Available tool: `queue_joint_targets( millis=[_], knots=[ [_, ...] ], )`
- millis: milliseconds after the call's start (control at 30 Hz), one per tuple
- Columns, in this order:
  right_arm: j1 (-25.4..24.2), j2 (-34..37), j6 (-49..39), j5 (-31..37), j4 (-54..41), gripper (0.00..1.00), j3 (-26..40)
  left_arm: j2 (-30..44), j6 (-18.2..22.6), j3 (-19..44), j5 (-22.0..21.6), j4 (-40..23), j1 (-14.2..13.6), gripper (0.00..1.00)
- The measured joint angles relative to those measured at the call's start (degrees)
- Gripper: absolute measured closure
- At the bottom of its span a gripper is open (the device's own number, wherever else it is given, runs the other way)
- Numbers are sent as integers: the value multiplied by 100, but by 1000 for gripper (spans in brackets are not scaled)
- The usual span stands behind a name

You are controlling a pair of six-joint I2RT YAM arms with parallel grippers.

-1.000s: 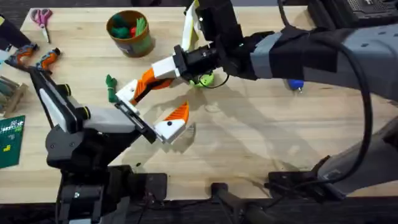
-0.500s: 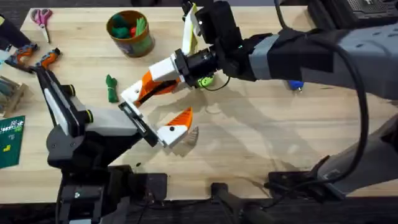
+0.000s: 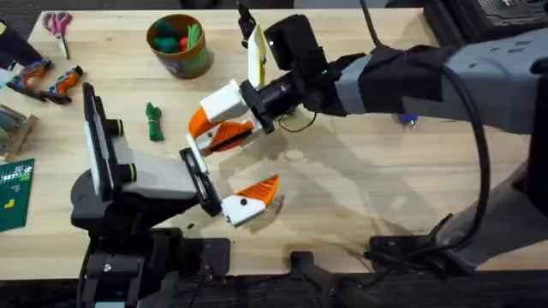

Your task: Pick up the gripper from the table and insert it into the empty holder that is missing its gripper. Then pick up a screw, insert it into the mounting hole, and use the screwdriver to tighten it. Finally, clean up the table by picking up the vegetable and placing it into the bucket.

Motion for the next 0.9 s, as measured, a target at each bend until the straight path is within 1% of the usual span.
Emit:
queue_joint_targets(
  millis=[33,133,167,200,333,400,500,667,767,900],
  knots=[
    [-27,0,-18,-45,6,68,0,0,0,1,43,-4,-3,24],
    [-141,0,-95,-161,1,52,0,0,0,-2,117,-16,-9,24],
    [-212,0,-150,-185,1,21,0,0,0,-2,139,-19,-9,24],
    [-281,0,-194,-198,0,12,0,0,0,-2,160,-19,-9,24],
    [-681,1,-483,-182,-19,10,0,0,2,-2,183,-21,-9,24],
    [-907,0,-680,-46,-180,10,0,0,2,-2,183,-21,-9,24],
    [-1227,0,-1084,357,-608,10,0,0,2,-2,183,-21,-9,24],
    [-1737,0,-1997,1231,-1373,9,20,0,2,-2,185,-21,-9,24],
    [-1973,0,-2624,1692,-2314,9,272,0,2,-2,185,-21,-9,24],
    [-2008,-36,-3541,2466,-3813,9,954,0,2,-2,185,-21,-9,24]
  ],
)
